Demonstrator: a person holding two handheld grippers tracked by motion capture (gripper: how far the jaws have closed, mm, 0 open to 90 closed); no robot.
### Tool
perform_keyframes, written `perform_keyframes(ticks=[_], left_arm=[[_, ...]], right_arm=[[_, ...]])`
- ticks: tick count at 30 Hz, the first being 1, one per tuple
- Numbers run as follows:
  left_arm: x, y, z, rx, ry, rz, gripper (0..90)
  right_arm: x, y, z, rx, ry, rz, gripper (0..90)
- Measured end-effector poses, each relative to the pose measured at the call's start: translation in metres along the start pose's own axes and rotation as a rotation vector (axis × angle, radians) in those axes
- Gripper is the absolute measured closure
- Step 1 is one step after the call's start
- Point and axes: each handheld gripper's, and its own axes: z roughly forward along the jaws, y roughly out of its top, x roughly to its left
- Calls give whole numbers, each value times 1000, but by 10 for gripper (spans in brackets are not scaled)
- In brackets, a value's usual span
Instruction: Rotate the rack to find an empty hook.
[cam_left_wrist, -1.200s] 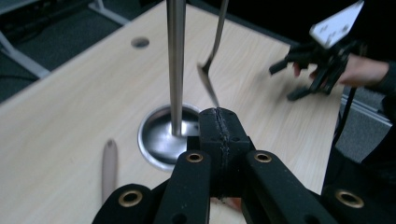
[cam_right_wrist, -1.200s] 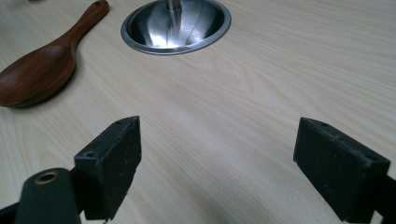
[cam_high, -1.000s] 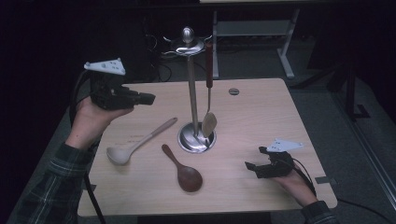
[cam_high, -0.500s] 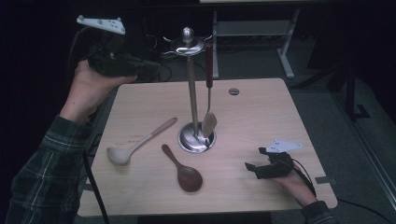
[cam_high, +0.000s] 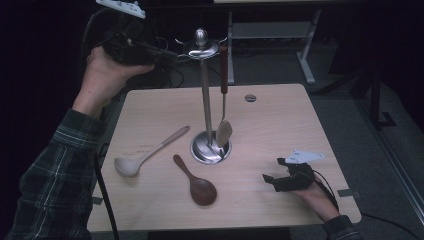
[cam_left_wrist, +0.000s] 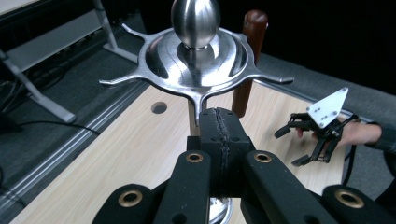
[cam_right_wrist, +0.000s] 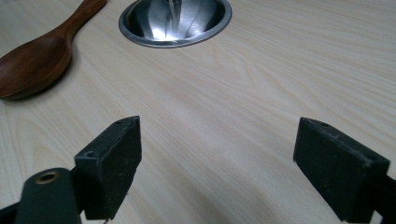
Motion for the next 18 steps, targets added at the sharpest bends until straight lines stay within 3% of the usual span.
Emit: perform_keyframes(ticks=[18], left_arm=[[29,4,9,-20,62,-43,899]], right_arm=[[1,0,1,6,2,-8,150]])
